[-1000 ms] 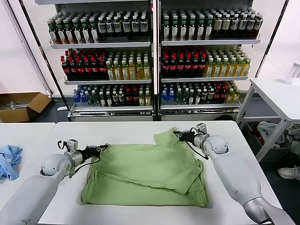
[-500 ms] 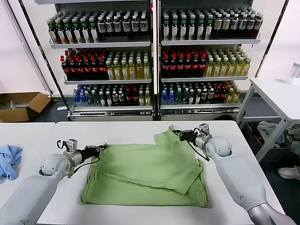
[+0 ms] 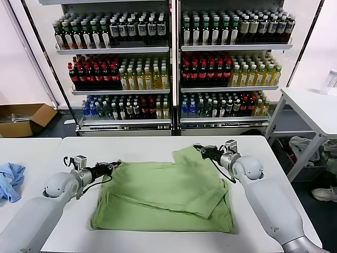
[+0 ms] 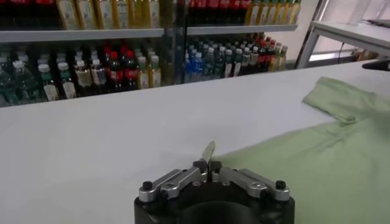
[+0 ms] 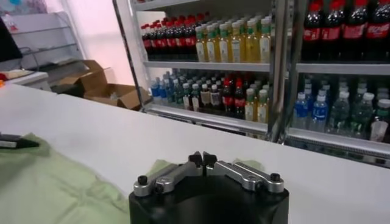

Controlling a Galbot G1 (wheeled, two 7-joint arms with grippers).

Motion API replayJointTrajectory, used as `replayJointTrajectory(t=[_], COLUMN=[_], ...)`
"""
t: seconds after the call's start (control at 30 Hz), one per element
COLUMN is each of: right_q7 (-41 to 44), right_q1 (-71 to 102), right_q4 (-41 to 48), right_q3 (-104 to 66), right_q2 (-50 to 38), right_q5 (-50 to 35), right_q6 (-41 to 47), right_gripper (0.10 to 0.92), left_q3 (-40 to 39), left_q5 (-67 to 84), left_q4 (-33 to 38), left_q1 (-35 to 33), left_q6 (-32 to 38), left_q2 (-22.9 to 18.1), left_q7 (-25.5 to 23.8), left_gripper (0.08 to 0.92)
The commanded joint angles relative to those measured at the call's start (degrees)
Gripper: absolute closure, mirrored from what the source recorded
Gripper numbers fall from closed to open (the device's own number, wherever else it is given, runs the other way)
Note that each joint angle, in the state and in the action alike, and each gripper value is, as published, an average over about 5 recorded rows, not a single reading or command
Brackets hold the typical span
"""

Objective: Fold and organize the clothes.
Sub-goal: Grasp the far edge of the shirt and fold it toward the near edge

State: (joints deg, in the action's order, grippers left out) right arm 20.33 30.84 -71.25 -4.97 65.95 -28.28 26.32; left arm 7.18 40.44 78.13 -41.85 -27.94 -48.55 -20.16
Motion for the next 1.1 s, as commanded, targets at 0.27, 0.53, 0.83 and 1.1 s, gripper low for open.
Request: replayJointTrajectory(t=[0.27, 0.53, 0.83, 1.1], right_q7=[-3.4, -2.5, -0.9, -0.6], right_q1=[-6.9, -8.1, -8.2, -6.3], right_q4=[13.3, 16.8, 17.4, 12.2], right_q3=[2.9, 3.6, 4.4, 3.5], right_q2=[4.2, 6.4, 7.0, 5.6], right_q5=[7.3, 7.8, 5.7, 1.0], right_q6=[0.0, -0.7, -1.1, -1.1], right_gripper=[0.542, 0.32, 0.471, 0.705], left_q3=[0.2, 0.7, 0.9, 1.1], left_q5=[0.1, 0.4, 0.6, 0.7], left_q4=[0.8, 1.5, 1.9, 2.5], left_q1=[-0.1, -0.6, -0.6, -0.9], left_q6=[0.1, 0.1, 0.2, 0.2], left_q2=[0.2, 0.9, 1.2, 1.3], left_q7=[-0.1, -0.3, -0.4, -0.5], left_gripper=[0.908, 0.908, 0.908, 0.908])
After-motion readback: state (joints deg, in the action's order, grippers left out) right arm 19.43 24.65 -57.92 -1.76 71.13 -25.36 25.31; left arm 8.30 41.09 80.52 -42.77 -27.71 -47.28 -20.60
